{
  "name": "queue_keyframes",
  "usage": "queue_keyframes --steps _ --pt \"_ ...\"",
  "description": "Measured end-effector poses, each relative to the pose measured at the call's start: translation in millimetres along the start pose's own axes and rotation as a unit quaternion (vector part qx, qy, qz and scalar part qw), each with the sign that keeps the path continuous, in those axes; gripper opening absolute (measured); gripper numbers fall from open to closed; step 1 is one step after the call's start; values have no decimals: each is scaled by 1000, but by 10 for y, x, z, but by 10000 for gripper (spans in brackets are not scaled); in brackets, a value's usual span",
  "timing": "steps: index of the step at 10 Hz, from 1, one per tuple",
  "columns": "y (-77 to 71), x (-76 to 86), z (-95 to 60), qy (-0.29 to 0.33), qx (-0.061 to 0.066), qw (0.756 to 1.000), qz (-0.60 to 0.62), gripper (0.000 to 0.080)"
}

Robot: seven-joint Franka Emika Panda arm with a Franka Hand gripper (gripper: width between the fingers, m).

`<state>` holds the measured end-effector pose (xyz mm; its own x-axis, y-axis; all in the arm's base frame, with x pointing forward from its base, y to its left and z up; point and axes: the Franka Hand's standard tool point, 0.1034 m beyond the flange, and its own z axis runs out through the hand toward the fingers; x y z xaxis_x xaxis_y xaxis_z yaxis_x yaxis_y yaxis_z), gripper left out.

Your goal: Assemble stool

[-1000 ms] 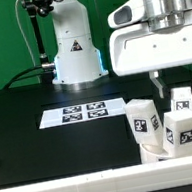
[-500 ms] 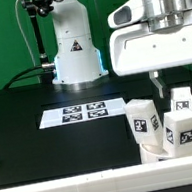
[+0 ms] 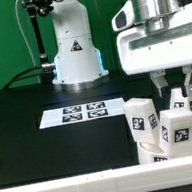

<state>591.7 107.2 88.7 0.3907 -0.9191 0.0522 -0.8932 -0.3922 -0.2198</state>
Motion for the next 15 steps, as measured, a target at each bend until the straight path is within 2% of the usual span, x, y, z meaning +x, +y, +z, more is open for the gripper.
queue_keyframes --steps 4,9,10,11,13,14,15 --pt "5 20 -3 -5 4 985 175 333" --pt "-1 14 -5 -6 4 953 302 333" --pt "-13 29 -9 -6 14 939 344 333" --pt "-12 59 -8 -1 43 913 405 333" --pt "7 99 -6 7 86 880 468 334" --pt "11 110 1 8 102 859 502 334" --pt "21 126 1 8 112 844 525 334"
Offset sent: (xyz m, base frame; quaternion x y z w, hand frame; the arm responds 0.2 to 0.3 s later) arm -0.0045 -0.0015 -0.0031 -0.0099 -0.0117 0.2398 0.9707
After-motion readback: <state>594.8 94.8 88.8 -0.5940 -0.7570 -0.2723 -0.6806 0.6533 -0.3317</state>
